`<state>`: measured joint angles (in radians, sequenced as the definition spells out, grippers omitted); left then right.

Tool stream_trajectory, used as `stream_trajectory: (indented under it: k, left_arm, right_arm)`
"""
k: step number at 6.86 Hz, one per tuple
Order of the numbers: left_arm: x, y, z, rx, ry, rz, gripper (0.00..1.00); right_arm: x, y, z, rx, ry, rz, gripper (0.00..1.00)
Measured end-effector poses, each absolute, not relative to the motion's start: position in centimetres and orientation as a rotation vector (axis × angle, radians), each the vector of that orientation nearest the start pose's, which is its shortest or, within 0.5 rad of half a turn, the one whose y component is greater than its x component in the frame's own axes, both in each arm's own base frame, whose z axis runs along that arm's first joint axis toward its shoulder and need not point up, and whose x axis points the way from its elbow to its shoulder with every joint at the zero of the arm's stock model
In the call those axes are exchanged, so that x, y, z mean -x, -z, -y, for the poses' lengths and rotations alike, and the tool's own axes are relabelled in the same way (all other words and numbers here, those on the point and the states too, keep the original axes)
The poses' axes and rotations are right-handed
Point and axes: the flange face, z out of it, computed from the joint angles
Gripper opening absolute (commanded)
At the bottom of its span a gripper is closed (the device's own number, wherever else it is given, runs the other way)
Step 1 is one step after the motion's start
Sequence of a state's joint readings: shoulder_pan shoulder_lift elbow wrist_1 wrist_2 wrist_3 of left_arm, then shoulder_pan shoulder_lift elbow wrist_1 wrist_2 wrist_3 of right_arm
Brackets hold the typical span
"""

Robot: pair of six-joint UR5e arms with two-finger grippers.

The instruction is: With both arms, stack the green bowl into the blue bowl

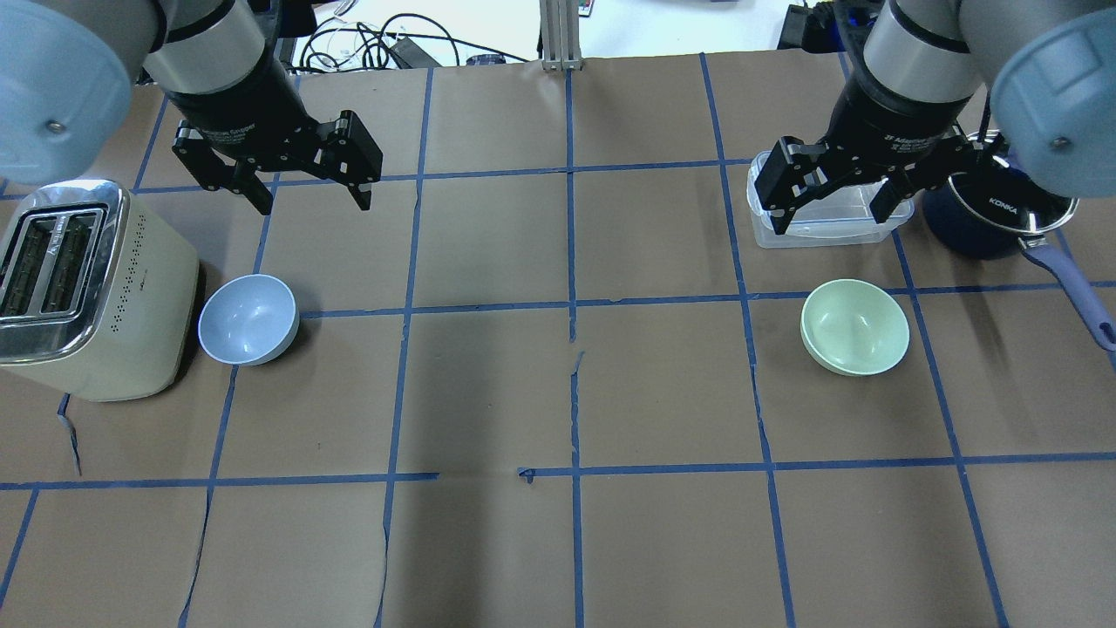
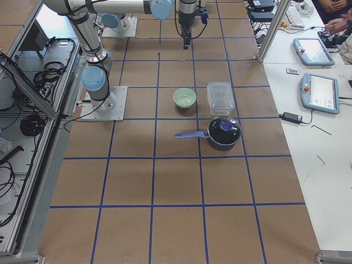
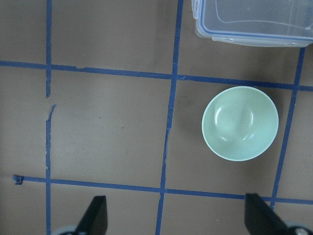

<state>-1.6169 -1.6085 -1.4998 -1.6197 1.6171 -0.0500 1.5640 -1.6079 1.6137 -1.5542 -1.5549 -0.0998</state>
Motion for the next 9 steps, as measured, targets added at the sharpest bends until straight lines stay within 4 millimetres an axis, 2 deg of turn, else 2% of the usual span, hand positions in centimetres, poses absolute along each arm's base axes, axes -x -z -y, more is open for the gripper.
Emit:
stream_trajectory:
  k: [5,9]
  left_arm:
    - [14.90,-49.92,50.41,0.035,-0.018,-3.119,1.00]
    - [14.84,-49.92,50.00,0.033,-0.019,-3.112,1.00]
  right_arm:
    - [-13.16,-48.31,47.50,0.146,-0.032,-3.122,1.00]
    - [-13.11,-48.32,47.52,0.144,-0.031,-3.123,1.00]
